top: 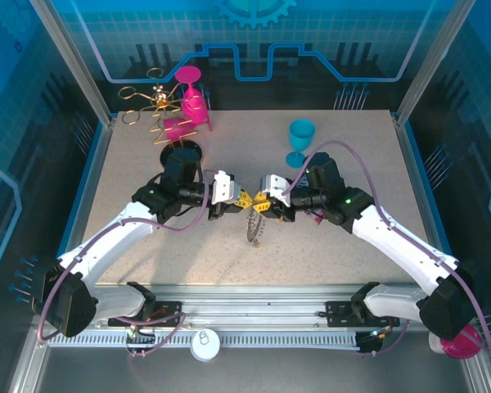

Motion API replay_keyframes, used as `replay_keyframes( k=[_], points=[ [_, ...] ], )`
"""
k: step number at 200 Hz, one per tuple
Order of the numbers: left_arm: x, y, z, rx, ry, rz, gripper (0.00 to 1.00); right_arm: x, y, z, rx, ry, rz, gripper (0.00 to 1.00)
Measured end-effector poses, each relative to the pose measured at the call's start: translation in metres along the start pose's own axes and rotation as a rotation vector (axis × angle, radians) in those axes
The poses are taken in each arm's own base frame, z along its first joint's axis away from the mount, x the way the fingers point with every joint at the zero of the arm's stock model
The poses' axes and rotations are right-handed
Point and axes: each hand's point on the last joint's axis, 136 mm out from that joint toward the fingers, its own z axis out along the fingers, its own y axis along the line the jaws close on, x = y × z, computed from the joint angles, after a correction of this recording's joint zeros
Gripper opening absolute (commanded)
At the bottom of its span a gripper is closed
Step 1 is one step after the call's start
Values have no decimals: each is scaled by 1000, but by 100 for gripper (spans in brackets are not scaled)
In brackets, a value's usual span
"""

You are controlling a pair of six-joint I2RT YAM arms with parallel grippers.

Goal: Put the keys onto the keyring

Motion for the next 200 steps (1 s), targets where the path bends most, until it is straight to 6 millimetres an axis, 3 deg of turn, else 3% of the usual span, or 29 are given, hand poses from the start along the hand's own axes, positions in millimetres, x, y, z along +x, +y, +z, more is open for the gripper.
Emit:
replay_keyframes(
  k=[22,42,73,82,86,104,153,200],
  points=[
    [0,0,0,0,0,-2,0,-1,0,2,-4,2,-1,13],
    [0,0,0,-1,1,-3,0,0,0,3,-6,10,-3,0],
    [0,0,0,-4,1,-9,0,0,-1,2,-6,18,-7,0],
    [-1,1,-1,-9,2,-16,26,0,-1,2,-5,20,-10,0],
    [-1,1,-1,-13,3,-17,33,-1,-1,2,-5,18,-12,0],
    [-6,3,-5,-43,-2,-25,44,-2,-2,2,0,19,-12,0],
    [-18,2,-41,-174,-60,-85,40,-20,3,-11,-13,-57,5,0],
    [-25,-9,-47,-171,-135,-190,32,-51,14,-23,-67,-177,14,0]
  ],
)
